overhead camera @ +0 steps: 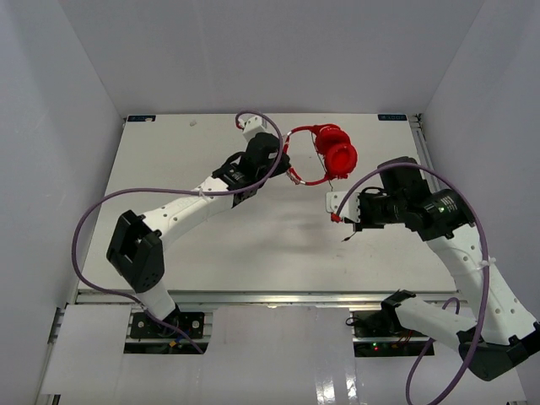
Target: Wrap the headphones
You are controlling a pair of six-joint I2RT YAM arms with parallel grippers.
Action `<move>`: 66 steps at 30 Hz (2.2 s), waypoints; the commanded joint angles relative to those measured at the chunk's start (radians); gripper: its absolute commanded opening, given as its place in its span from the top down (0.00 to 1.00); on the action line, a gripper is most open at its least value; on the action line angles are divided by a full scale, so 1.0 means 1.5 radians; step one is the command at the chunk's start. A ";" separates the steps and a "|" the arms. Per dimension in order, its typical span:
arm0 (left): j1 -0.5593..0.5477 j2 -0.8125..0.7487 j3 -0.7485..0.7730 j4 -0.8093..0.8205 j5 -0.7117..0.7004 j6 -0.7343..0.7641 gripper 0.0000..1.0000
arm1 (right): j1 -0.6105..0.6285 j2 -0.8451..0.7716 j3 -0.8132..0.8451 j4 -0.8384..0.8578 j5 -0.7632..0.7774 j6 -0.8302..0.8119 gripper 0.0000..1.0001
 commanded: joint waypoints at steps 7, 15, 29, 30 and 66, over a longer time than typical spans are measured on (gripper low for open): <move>-0.058 0.045 -0.046 0.041 0.113 0.076 1.00 | 0.013 -0.041 0.025 0.129 0.194 -0.051 0.92; -0.114 -0.026 -0.117 0.052 0.170 0.187 1.00 | 0.011 -0.065 -0.101 0.250 0.212 -0.057 0.91; -0.141 -0.254 -0.262 0.075 0.280 0.226 1.00 | -0.111 -0.024 -0.135 0.284 0.020 0.061 0.89; -0.143 -0.264 -0.267 0.075 0.283 0.226 1.00 | -0.120 -0.018 -0.133 0.283 -0.006 0.072 0.89; -0.150 -0.321 -0.157 0.067 0.290 0.206 1.00 | -0.255 0.079 -0.276 0.529 -0.582 0.430 0.58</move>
